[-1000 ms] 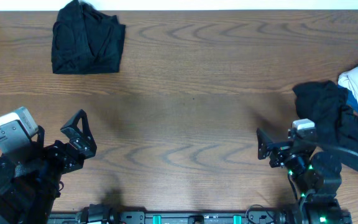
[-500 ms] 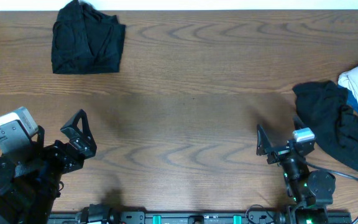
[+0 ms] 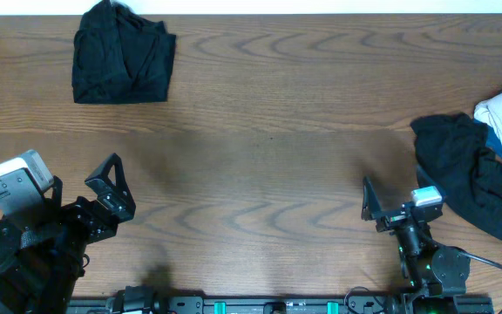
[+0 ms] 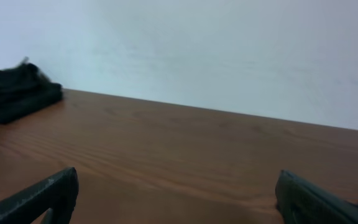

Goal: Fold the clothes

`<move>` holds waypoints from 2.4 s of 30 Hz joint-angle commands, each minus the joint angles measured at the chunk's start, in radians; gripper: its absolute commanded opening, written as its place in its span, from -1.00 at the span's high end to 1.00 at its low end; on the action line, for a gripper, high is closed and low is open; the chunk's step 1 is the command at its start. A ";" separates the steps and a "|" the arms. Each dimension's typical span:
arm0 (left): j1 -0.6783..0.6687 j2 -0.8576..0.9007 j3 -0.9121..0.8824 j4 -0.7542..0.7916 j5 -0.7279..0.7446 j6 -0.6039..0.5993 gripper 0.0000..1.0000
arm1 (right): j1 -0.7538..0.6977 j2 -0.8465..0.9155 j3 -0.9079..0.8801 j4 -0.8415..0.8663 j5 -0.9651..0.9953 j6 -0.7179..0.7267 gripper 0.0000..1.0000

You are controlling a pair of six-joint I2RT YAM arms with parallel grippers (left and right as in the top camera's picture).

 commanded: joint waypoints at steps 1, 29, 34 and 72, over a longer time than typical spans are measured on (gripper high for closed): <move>-0.001 0.005 0.001 0.000 0.002 -0.013 -0.96 | 0.011 -0.009 -0.006 -0.021 0.095 -0.028 -0.98; -0.001 0.005 0.001 -0.003 0.002 -0.013 -0.96 | 0.010 -0.009 -0.006 -0.088 0.150 -0.028 -0.99; -0.001 0.005 0.001 -0.003 0.002 -0.013 -0.96 | 0.011 -0.009 -0.005 -0.088 0.150 -0.028 -0.99; -0.145 -0.557 -1.181 0.884 0.034 0.057 -0.96 | 0.010 -0.009 -0.005 -0.088 0.150 -0.028 -0.98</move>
